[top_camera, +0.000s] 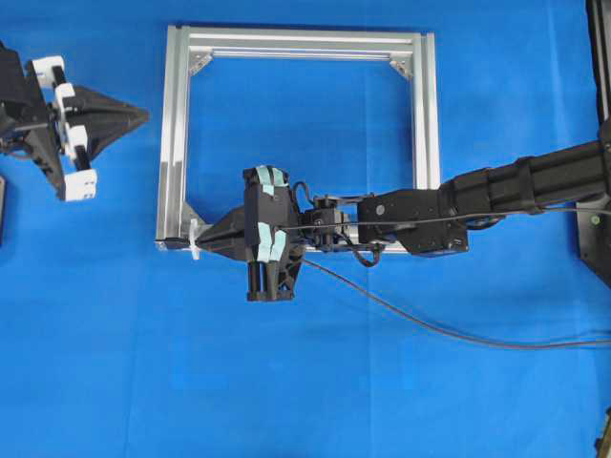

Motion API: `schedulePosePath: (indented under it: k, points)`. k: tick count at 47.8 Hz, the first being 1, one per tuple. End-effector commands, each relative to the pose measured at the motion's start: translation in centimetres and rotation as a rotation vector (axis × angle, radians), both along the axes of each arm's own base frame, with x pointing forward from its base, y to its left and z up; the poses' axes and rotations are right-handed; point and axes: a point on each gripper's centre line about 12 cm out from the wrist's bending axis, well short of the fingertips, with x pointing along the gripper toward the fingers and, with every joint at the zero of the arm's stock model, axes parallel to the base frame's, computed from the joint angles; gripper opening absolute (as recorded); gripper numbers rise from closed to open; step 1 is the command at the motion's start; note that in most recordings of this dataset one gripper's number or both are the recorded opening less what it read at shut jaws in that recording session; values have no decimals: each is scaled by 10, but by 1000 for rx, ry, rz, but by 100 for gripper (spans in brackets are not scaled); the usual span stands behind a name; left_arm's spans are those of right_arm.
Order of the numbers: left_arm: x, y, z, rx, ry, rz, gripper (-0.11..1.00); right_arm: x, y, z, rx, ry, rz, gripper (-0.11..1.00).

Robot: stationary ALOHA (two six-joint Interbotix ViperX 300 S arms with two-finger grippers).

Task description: Insert the wire through the string loop located on the left side.

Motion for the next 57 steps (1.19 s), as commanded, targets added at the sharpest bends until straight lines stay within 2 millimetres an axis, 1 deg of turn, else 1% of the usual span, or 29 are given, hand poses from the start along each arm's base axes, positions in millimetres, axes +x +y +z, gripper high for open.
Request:
schedulePosePath:
  k: [1,8,15,19,26,36,38,39,41,46,48,51,54,55,57]
  points:
    - [4,-11,5,-2,-1,-53,0,4,-2,16,4,-40,-5,0]
    - [5,-45,10,-5,7,-209,0,4,-2,16,4,-37,-5,0]
    - [-2,-78,19,0,-41,-359,0,4,-2,16,4,-35,-5,0]
    - [-8,-88,23,1,-62,-412,0,4,-2,15,3,-32,-5,0]
    - [-14,-92,26,0,-67,-435,0,3,-3,15,3,-34,-7,0]
    - [-16,-91,23,-5,-38,-435,0,3,-3,15,3,-34,-7,0]
    - [-16,-91,22,-7,-33,-434,2,3,-2,15,3,-32,-5,0]
    - [-16,-91,23,-5,-38,-435,4,3,-2,15,3,-34,-5,0]
    - [-15,-91,23,-8,-38,-434,13,3,-2,15,3,-34,-5,0]
    - [-14,-92,24,-8,-41,-434,44,3,-2,15,3,-32,-5,0]
    - [-14,-92,26,-8,-46,-434,60,3,-2,15,3,-34,-5,0]
    - [-13,-92,27,-8,-51,-434,77,3,-2,15,3,-32,-5,0]
    - [-12,-92,28,-10,-54,-435,89,3,-2,15,3,-32,-5,0]
    - [-12,-93,29,-14,-54,-436,91,3,-2,15,3,-32,-5,0]
    - [-12,-93,28,-18,-53,-435,92,3,-2,15,3,-34,-5,0]
